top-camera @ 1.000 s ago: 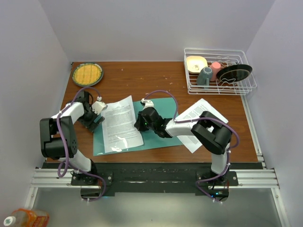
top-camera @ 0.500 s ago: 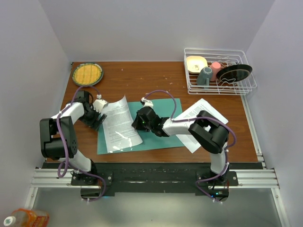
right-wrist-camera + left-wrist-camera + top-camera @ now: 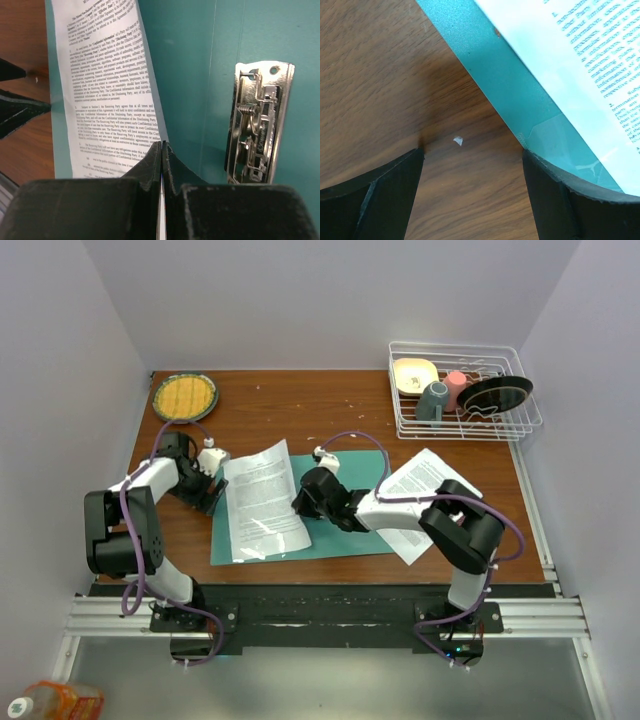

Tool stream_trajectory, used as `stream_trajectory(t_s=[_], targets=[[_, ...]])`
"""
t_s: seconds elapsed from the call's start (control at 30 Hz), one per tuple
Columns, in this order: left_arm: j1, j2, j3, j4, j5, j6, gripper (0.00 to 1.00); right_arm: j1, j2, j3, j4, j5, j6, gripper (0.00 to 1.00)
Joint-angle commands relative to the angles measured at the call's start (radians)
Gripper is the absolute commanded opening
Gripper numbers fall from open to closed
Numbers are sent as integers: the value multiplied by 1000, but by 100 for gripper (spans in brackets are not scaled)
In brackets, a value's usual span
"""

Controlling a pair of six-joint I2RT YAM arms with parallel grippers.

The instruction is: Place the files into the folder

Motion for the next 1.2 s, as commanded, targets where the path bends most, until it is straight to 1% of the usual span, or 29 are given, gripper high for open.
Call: stream_trajectory(t_s=[0.0, 0.2, 0.43, 0.53, 0.6, 0.63, 0.67, 0.8, 0.87, 0.97, 1.0, 1.1, 1.17], targets=[[-15, 50, -79, 68, -29, -5, 86, 3, -77, -29, -31, 60, -51, 0], [-15, 47, -93, 78, -48, 4, 86, 5, -74, -55, -32, 28, -74, 0], [-14, 38, -88, 69, -42, 7, 86, 16, -68, -138, -7, 21, -33, 0], [-15, 44, -81, 65, -40, 7, 86, 19, -51, -132, 5, 9, -39, 0], [-14, 43, -75, 57, -37, 7, 85, 22, -35, -105, -24, 0, -57, 0], [-14, 38, -74, 57, -35, 6, 85, 22, -33, -100, -36, -2, -63, 6], [-15, 37, -74, 55, -37, 6, 85, 20, -39, -97, -51, -3, -74, 9], [-15, 29, -78, 57, -43, 12, 85, 20, -88, -117, -82, -17, -104, 17], [-14, 29, -82, 60, -45, 12, 85, 20, -111, -132, -81, -34, -114, 24], [-14, 28, -81, 58, -40, 9, 85, 20, -133, -129, -110, -58, -135, 28], [-15, 27, -81, 57, -39, 7, 85, 20, -137, -129, -119, -65, -143, 31], [-14, 27, -81, 54, -35, 7, 85, 20, -150, -140, -137, -74, -149, 30], [-15, 23, -81, 54, -37, 7, 85, 20, -160, -150, -137, -75, -149, 23]])
